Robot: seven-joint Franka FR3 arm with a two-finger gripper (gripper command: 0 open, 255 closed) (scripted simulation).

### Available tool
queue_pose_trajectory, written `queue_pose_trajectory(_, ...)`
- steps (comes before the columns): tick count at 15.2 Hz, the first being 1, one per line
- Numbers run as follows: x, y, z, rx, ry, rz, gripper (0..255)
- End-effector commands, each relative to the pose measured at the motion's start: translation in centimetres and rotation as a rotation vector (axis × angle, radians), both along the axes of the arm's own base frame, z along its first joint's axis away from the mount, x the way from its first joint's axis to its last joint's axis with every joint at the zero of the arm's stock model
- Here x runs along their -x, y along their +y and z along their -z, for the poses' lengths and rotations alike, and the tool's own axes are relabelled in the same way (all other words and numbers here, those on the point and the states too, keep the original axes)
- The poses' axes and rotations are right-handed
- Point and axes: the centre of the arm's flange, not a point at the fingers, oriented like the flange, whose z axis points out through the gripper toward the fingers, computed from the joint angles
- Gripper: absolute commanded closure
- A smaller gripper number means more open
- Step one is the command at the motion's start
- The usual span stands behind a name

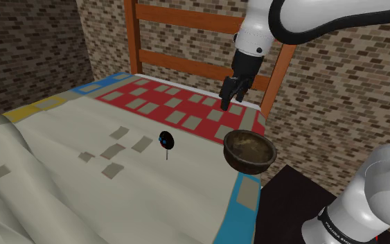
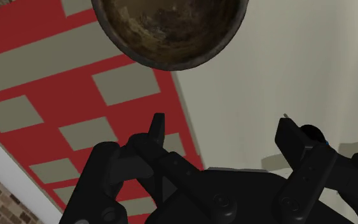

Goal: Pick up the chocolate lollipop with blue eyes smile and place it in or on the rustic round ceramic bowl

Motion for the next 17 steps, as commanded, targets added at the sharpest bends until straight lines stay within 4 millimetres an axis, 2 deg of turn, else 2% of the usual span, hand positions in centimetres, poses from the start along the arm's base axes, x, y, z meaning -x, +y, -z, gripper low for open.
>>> queue_pose_trajectory(1, -1.0, 2.2, 1.1, -0.006, 0.001, -0.001, 0)
queue_pose_trajectory(15, -8.3, 17.1, 8.3, -0.041, 0.014, -0.014, 0)
queue_pose_trajectory(17, -8.5, 17.5, 8.9, -0.042, 0.014, -0.014, 0)
